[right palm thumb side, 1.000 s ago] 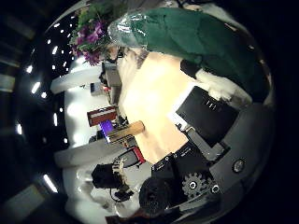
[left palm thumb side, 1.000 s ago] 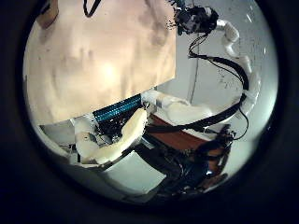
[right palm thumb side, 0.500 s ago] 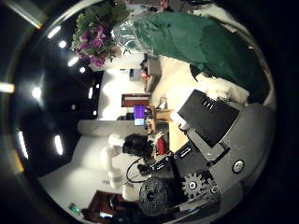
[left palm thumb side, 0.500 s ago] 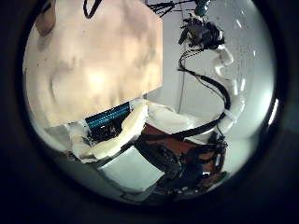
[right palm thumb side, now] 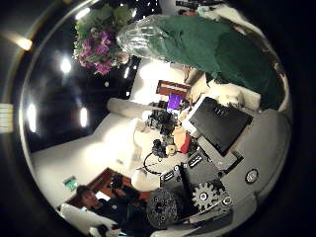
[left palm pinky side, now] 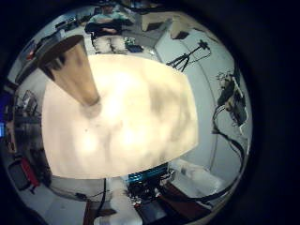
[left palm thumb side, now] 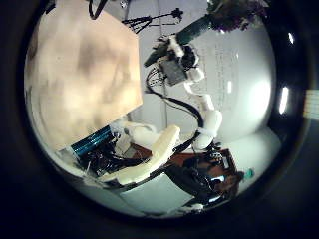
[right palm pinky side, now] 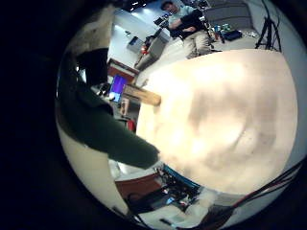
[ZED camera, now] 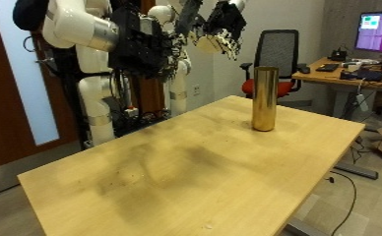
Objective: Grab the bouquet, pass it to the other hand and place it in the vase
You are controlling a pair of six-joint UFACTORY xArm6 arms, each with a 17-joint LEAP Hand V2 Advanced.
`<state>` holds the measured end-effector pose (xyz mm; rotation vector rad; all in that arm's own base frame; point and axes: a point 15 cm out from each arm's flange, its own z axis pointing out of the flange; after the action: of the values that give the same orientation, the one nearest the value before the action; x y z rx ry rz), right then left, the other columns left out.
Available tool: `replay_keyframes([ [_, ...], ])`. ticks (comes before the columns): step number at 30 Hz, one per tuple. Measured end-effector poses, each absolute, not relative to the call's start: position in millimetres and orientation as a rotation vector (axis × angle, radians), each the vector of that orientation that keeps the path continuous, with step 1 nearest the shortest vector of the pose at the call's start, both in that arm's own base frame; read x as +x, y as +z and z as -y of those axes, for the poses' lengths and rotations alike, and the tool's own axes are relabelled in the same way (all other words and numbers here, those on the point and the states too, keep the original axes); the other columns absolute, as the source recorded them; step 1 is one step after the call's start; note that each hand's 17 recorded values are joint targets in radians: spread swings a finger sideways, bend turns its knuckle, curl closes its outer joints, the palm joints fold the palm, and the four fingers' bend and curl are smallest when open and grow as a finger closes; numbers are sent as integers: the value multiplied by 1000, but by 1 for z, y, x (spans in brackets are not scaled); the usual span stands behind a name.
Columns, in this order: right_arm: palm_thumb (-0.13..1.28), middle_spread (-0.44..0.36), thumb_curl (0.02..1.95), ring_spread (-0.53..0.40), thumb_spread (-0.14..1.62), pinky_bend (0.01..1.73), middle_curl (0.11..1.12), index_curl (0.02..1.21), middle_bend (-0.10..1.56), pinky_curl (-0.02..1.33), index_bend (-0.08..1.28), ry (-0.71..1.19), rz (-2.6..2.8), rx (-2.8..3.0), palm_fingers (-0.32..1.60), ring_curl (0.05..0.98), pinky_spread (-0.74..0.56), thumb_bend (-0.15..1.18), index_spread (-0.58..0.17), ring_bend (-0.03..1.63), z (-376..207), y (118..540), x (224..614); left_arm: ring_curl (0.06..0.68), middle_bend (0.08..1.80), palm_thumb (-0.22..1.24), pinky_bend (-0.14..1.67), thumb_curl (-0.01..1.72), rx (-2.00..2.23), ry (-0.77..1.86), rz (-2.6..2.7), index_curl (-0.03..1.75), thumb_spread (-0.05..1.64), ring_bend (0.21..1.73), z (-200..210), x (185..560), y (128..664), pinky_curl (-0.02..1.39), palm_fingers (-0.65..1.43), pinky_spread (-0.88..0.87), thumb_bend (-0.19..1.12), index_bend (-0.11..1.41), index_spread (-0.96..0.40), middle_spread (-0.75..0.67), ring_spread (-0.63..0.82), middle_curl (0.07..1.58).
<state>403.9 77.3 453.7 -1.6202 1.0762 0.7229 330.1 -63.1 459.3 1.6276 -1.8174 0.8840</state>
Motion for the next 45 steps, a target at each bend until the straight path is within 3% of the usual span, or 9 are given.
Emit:
replay_keyframes([
  [13,1185,-131,930,-188,123,1149,773,970,1337,908,1084,849,-831,-1751,1118,623,-228,-19,-253,1448,-158,453,367,234,247,210,198,309,1394,1117,1612,343,850,469,87,342,492,249,183,451,-32,159,240,341,476,333],
  [25,1178,-132,923,-189,89,1115,781,978,1337,975,1088,877,-759,-1840,1118,629,-244,-20,-242,1445,-215,450,353,225,273,260,222,326,1171,1127,1476,294,816,537,96,337,515,293,211,456,-34,151,266,360,491,342],
  [36,1179,-133,917,-192,79,1089,787,982,1334,1018,1087,886,-723,-1896,1117,635,-256,-20,-240,1437,-249,440,346,202,447,308,210,330,1136,1081,1475,286,804,563,102,337,514,300,322,347,-33,160,245,130,412,395],
  [39,1179,-133,916,-193,79,1082,788,982,1334,1028,1088,875,-739,-1921,1116,637,-259,-20,-240,1436,-251,433,348,194,666,346,180,335,1139,1078,1473,293,808,588,102,338,515,276,442,256,-30,167,190,-74,248,473],
  [42,1179,-133,915,-194,78,1076,789,983,1333,1040,1087,842,-763,-1934,1117,638,-259,-20,-240,1434,-248,428,354,201,766,397,211,338,1137,1066,1468,319,824,642,104,338,514,273,531,156,-21,183,130,-186,80,535],
  [43,1179,-133,916,-194,82,1075,790,983,1333,1042,1087,831,-770,-1937,1117,639,-259,-19,-240,1434,-247,427,356,203,814,441,267,343,1139,1060,1466,325,839,687,105,337,514,273,646,53,-12,176,94,-238,-41,560],
  [45,1178,-133,917,-190,87,1067,790,984,1334,1051,1088,811,-784,-1935,1115,641,-260,-19,-240,1434,-247,426,361,279,857,572,533,358,1143,1058,1457,314,872,882,105,338,513,349,807,-271,-3,142,18,-323,-314,634],
])
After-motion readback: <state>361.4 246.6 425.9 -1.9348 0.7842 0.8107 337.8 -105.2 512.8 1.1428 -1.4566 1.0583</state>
